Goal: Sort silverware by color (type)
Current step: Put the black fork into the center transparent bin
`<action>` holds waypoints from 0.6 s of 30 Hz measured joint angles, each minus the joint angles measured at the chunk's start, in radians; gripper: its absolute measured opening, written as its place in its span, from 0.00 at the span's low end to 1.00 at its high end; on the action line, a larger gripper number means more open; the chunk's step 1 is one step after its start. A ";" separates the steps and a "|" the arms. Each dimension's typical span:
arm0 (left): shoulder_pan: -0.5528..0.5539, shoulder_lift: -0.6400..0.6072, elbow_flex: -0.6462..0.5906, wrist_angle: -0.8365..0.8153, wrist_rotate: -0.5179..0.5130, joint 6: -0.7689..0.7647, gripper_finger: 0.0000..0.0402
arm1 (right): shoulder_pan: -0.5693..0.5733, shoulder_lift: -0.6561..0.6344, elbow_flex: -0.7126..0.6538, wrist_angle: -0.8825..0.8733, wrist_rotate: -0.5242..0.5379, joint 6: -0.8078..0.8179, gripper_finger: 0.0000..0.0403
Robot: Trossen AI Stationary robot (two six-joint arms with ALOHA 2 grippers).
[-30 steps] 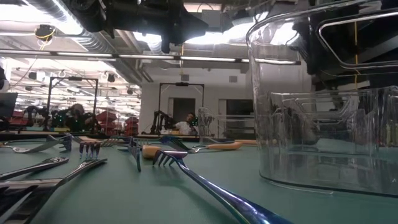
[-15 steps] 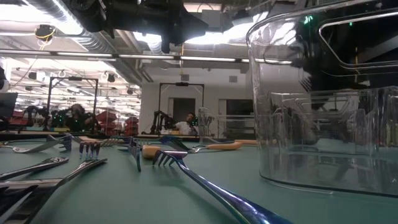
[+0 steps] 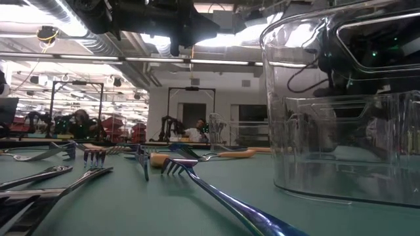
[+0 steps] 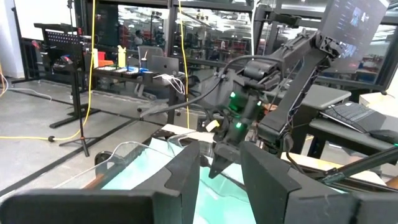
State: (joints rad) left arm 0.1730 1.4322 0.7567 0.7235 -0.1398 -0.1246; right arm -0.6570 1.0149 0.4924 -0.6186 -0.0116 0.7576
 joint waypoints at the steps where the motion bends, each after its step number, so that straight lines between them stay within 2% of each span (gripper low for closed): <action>1: 0.000 0.000 0.000 0.000 0.000 0.000 0.27 | 0.000 0.000 -0.008 0.003 0.006 -0.004 0.00; 12: 0.000 0.000 0.000 -0.025 0.000 0.000 0.27 | 0.002 0.000 -0.029 0.033 0.100 -0.006 0.00; 18: 0.000 0.000 0.000 -0.042 0.000 0.000 0.27 | 0.002 0.000 -0.029 0.045 0.108 -0.006 0.01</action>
State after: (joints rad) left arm 0.1734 1.4319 0.7567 0.6814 -0.1402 -0.1242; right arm -0.6552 1.0153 0.4629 -0.5731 0.0959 0.7518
